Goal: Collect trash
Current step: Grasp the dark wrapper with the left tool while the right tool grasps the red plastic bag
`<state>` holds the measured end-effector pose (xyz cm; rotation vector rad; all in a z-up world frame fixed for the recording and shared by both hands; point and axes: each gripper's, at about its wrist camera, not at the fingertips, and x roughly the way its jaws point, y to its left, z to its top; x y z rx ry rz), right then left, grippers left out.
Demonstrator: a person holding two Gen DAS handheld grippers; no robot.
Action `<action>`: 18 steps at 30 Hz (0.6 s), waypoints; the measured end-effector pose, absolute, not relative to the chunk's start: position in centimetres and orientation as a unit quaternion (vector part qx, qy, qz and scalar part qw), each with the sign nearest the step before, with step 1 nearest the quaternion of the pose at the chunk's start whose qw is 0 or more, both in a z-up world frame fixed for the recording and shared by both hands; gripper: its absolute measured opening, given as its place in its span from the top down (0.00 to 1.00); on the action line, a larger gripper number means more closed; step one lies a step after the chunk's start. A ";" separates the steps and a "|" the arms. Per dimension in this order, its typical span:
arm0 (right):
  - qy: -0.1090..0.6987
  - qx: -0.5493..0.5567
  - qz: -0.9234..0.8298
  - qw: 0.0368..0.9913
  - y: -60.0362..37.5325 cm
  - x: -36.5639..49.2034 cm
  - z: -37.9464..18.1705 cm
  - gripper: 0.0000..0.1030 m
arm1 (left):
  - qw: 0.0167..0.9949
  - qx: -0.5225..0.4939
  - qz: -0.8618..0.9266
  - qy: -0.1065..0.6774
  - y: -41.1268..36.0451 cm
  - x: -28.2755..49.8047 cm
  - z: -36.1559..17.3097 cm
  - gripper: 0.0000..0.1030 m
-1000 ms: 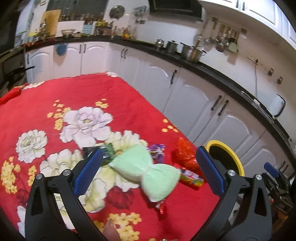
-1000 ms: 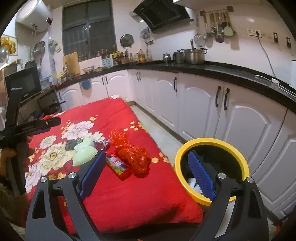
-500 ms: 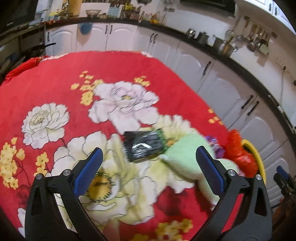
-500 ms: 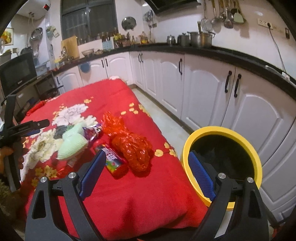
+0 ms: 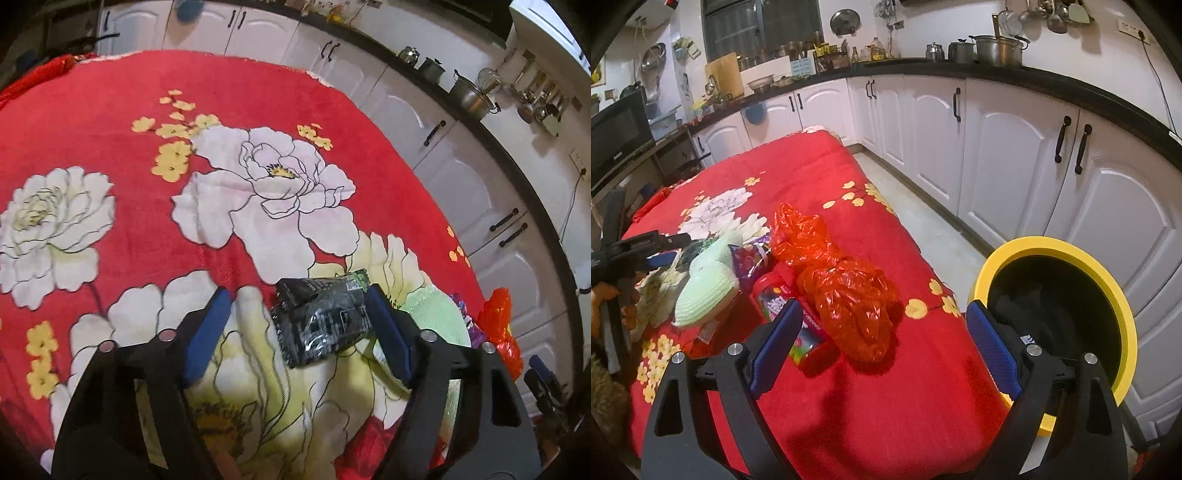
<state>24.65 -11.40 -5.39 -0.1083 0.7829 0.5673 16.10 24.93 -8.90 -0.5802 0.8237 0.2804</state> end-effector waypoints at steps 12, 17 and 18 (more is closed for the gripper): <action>0.433 -0.053 0.307 0.846 -8.5 27.4 -8.0 0.43 | 0.872 -0.243 0.114 0.409 22.8 17.3 -9.6 0.67; 0.444 -0.037 0.322 0.835 -8.7 27.3 -8.7 0.68 | 0.879 -0.214 0.116 0.411 22.1 17.2 -9.7 0.76; 0.444 -0.035 0.323 0.835 -8.9 27.1 -8.7 0.72 | 0.879 -0.216 0.116 0.409 22.1 17.1 -9.7 0.77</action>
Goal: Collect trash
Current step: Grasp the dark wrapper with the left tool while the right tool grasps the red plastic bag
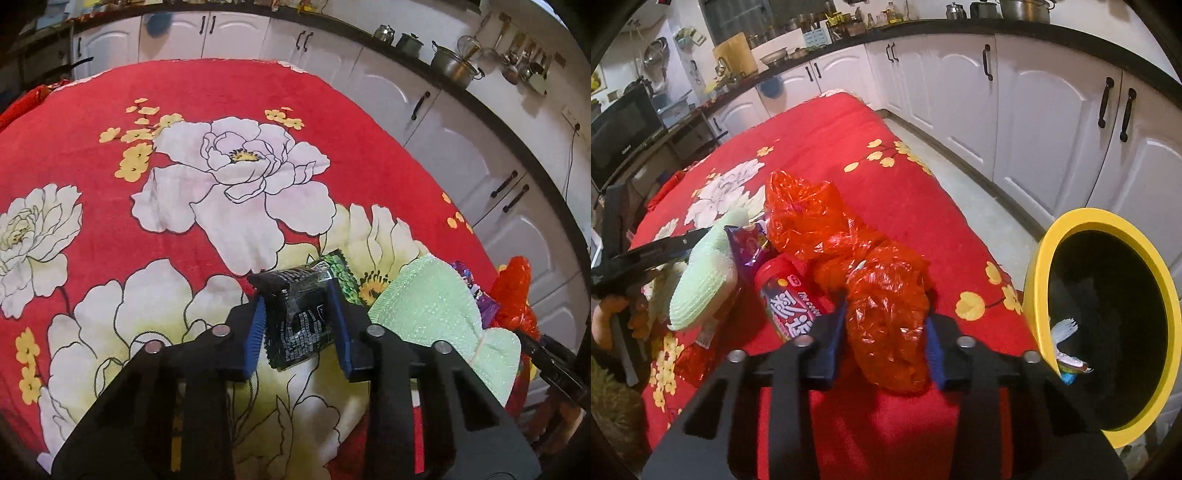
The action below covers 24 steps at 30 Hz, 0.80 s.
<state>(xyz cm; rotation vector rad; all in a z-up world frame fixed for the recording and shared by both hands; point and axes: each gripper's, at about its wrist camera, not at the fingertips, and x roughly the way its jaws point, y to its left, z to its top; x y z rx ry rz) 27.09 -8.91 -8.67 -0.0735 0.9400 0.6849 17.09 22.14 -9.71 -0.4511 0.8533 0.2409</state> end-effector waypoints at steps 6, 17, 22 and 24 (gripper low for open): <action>0.435 -0.027 0.312 0.844 -10.5 26.1 -8.2 0.75 | 0.878 -0.221 0.115 0.408 22.3 16.1 -9.5 0.82; 0.422 -0.005 0.295 0.857 -13.9 24.4 -7.6 0.75 | 0.885 -0.210 0.112 0.399 21.2 13.2 -7.9 0.85; 0.413 0.003 0.295 0.862 -14.9 23.5 -6.9 0.75 | 0.895 -0.199 0.109 0.384 20.5 11.9 -6.0 0.86; 0.408 0.004 0.295 0.864 -15.3 23.1 -6.6 0.75 | 0.900 -0.194 0.110 0.376 20.1 11.3 -5.1 0.86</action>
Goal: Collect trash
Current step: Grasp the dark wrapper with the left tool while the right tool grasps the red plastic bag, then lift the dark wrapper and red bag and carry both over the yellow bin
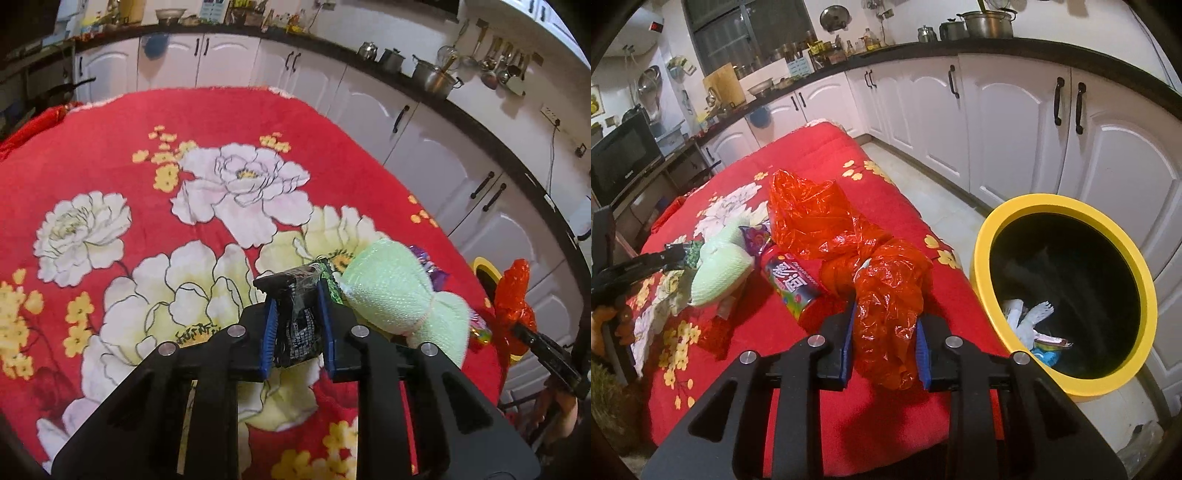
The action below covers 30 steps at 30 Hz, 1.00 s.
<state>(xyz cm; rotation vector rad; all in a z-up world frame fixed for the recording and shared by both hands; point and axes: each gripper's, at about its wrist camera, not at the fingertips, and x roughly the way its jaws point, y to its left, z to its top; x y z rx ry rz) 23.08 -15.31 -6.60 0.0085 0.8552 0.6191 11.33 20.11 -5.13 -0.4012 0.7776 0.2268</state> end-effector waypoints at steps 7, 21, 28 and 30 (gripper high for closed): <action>0.398 0.010 0.297 0.868 -16.3 22.1 -5.9 0.75 | 0.914 -0.166 0.114 0.352 18.7 10.2 -2.4 0.87; 0.360 0.013 0.298 0.884 -18.5 19.8 -2.7 0.75 | 0.935 -0.139 0.052 0.322 13.0 10.9 1.2 0.87; 0.339 0.024 0.285 0.896 -20.3 19.2 -1.2 0.75 | 0.940 -0.125 0.012 0.317 9.2 12.4 2.0 0.87; 0.333 0.026 0.280 0.900 -21.0 19.1 -0.7 0.75 | 0.943 -0.120 0.000 0.311 7.9 12.9 2.3 0.87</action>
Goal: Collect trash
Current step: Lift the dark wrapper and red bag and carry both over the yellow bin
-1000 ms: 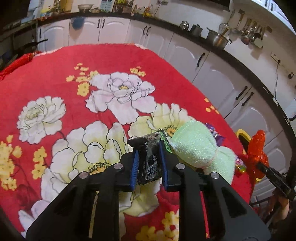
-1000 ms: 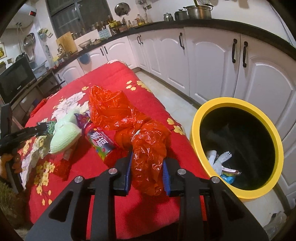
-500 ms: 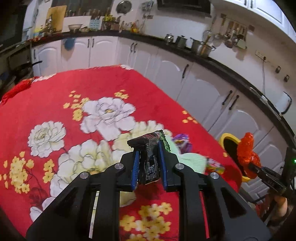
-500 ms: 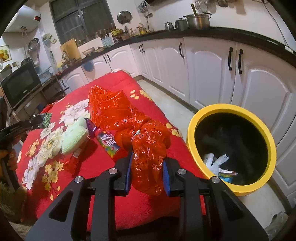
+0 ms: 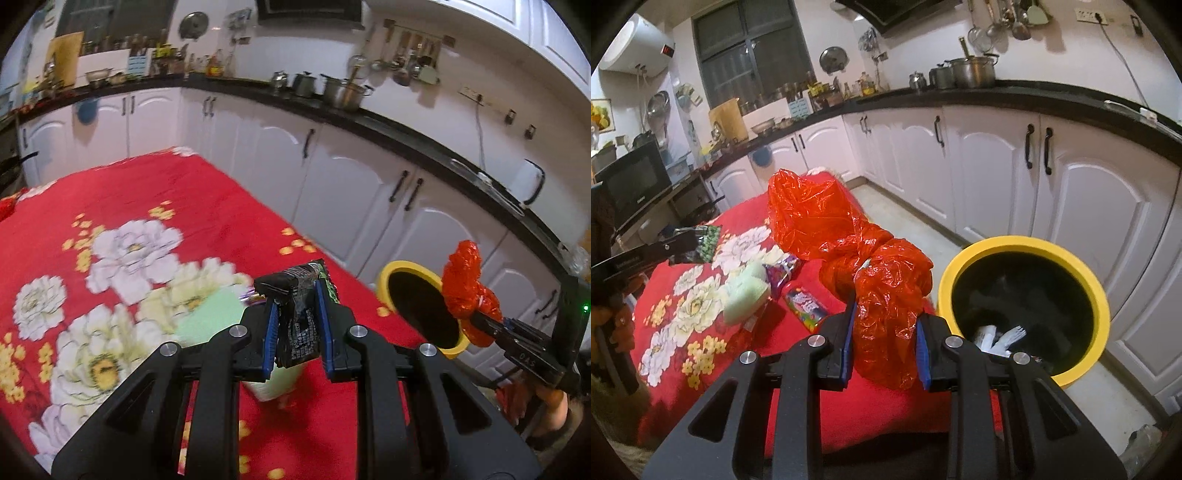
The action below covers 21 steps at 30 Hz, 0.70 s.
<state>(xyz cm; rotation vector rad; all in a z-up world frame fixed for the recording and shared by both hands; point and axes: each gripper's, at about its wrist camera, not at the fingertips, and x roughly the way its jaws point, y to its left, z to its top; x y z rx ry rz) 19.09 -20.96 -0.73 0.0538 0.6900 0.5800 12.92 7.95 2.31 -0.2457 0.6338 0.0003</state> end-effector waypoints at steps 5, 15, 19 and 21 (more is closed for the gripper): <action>0.319 0.036 0.262 0.910 -22.7 18.7 0.4 0.75 | 0.945 -0.113 -0.027 0.304 5.4 14.3 2.9 0.88; 0.287 0.053 0.212 0.933 -26.9 18.6 2.0 0.75 | 0.944 -0.084 -0.084 0.307 -1.3 17.8 3.4 0.88; 0.273 0.059 0.189 0.941 -28.8 18.6 2.3 0.75 | 0.943 -0.077 -0.101 0.307 -3.3 19.0 3.5 0.88; 0.268 0.069 0.179 0.944 -30.0 18.8 2.4 0.75 | 0.942 -0.074 -0.109 0.308 -4.2 19.6 3.6 0.88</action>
